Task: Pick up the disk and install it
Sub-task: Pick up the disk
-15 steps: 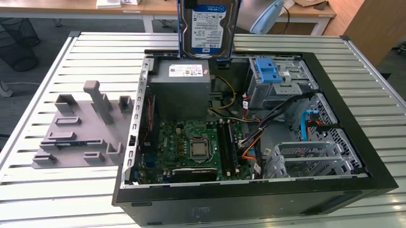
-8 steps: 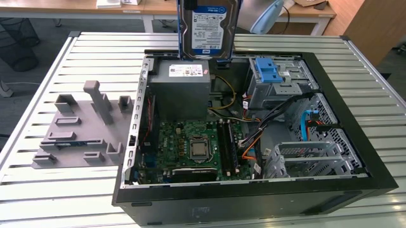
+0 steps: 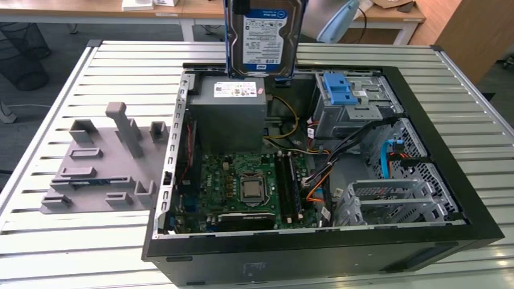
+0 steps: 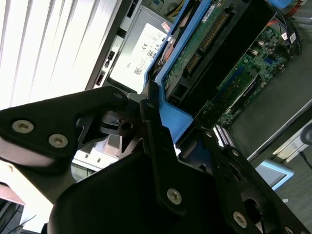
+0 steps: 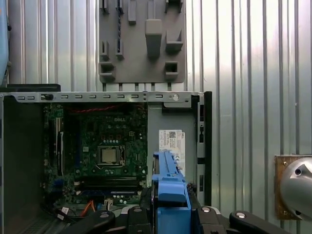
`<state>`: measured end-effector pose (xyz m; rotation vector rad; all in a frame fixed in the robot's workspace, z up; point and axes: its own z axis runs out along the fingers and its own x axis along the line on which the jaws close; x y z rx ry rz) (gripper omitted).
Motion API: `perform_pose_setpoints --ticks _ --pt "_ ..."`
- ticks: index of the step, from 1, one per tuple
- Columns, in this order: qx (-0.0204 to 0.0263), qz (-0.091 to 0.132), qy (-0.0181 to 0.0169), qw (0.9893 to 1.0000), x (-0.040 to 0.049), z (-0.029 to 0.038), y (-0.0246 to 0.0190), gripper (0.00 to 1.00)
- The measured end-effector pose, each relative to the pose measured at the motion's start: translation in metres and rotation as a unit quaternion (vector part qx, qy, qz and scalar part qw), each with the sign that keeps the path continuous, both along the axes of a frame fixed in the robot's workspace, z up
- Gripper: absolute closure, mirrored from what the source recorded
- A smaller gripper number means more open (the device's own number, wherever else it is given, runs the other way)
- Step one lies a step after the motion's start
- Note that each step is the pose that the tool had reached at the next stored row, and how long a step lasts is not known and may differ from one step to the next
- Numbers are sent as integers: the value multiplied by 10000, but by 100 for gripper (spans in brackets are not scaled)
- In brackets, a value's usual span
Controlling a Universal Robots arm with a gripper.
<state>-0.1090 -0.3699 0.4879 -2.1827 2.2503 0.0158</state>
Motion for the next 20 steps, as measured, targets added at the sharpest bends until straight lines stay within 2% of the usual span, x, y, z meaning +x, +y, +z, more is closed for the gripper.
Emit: perform_pose_setpoints --ticks 20 --pt "-8 0 0 10000 0 0 -140 64"
